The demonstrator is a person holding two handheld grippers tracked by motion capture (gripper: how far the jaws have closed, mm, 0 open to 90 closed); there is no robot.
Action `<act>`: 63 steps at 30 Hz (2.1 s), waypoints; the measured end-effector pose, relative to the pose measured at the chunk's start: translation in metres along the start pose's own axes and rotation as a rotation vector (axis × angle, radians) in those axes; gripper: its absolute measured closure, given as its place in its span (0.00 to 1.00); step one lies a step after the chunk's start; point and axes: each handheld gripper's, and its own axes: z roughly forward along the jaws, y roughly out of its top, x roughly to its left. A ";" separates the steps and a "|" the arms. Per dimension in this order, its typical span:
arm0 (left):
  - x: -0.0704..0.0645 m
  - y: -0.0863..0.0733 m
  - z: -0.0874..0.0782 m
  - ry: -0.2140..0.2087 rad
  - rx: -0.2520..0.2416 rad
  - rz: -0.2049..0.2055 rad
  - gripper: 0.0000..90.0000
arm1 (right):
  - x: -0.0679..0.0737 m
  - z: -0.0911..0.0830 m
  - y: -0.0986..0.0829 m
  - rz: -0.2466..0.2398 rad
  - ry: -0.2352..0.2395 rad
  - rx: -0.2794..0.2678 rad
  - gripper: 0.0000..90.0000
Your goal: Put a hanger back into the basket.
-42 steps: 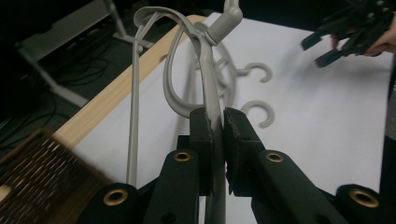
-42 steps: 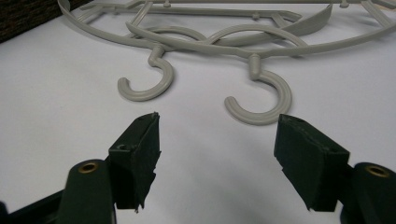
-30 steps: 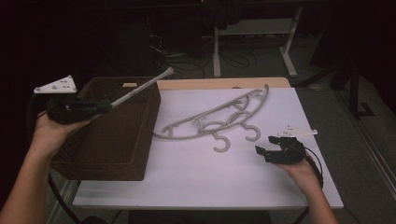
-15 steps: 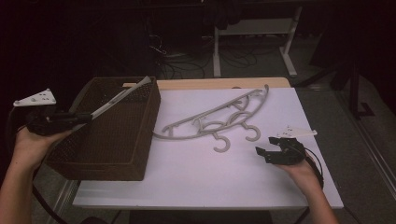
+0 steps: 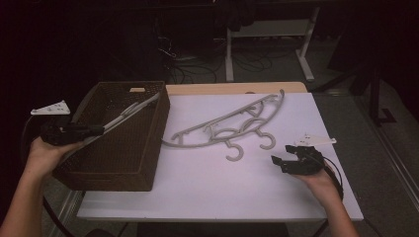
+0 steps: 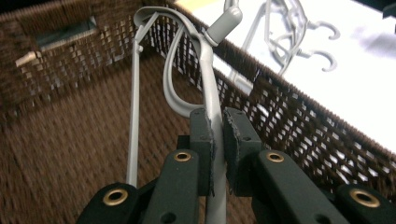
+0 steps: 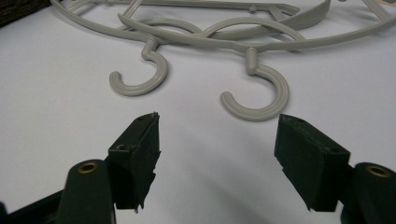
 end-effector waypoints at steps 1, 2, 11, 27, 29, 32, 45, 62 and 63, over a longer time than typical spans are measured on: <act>0.001 -0.003 0.002 0.006 0.006 -0.001 0.92 | 0.000 0.001 0.000 -0.002 0.001 0.000 0.33; 0.001 -0.003 0.002 0.006 0.006 -0.001 0.92 | 0.000 0.001 0.000 -0.002 0.001 0.000 0.33; 0.010 -0.017 0.023 0.002 0.019 -0.040 0.89 | 0.001 0.002 0.001 -0.005 0.005 0.004 0.33; -0.016 0.011 0.020 -0.039 -0.092 -0.012 0.44 | 0.002 0.002 0.001 -0.011 0.006 0.000 0.33; -0.020 0.014 0.022 -0.042 -0.097 -0.008 0.42 | 0.002 0.002 0.002 -0.012 0.006 0.000 0.33; -0.032 0.024 0.028 -0.058 -0.115 0.005 0.35 | 0.003 0.001 0.003 -0.010 0.007 -0.003 0.33; -0.096 0.074 0.074 -0.197 -0.143 0.095 0.20 | 0.004 0.003 0.004 -0.018 0.031 -0.001 0.33; -0.159 0.109 0.140 -0.297 -0.129 0.168 0.14 | 0.008 0.007 0.000 -0.010 0.076 -0.005 0.07; -0.162 0.111 0.146 -0.300 -0.123 0.173 0.13 | 0.009 0.007 -0.003 -0.013 0.073 -0.004 0.05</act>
